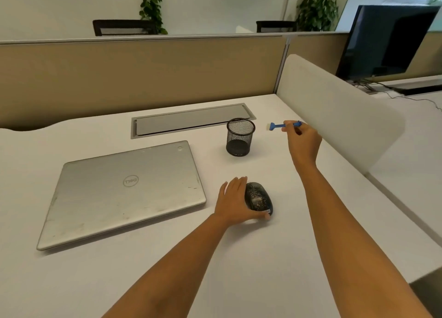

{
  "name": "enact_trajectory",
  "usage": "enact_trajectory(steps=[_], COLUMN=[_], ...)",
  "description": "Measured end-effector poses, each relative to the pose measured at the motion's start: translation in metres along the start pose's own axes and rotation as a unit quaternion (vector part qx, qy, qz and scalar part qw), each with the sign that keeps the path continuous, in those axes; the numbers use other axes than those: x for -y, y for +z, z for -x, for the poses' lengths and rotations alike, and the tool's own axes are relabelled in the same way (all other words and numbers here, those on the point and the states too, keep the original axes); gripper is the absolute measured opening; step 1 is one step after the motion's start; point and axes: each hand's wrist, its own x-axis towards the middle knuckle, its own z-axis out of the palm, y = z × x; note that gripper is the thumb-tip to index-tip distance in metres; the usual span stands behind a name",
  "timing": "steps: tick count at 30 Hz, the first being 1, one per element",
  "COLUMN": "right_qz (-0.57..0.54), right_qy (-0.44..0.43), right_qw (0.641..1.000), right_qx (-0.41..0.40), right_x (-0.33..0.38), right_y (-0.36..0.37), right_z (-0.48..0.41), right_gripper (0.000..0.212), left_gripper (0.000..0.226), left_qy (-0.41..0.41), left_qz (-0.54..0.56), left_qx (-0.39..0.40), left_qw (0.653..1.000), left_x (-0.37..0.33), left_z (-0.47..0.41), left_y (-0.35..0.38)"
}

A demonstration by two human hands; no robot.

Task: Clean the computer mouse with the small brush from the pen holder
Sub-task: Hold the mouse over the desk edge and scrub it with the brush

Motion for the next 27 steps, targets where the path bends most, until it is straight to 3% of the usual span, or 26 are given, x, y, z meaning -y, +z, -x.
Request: enact_trajectory(steps=[6, 27], right_qz=[0.003, 0.011], right_qy=[0.005, 0.001], right_qw=[1.000, 1.000], right_qx=[-0.005, 0.011], right_x=[-0.010, -0.019], right_y=[-0.012, -0.020], right_z=[0.008, 0.015], right_gripper=[0.030, 0.030], left_gripper=[0.125, 0.119], left_qy=[0.012, 0.015], left_qz=[-0.035, -0.044], left_qx=[0.014, -0.017], left_qw=[0.999, 0.999], left_x=[-0.006, -0.005], left_z=[-0.001, -0.008], left_y=[0.008, 0.009])
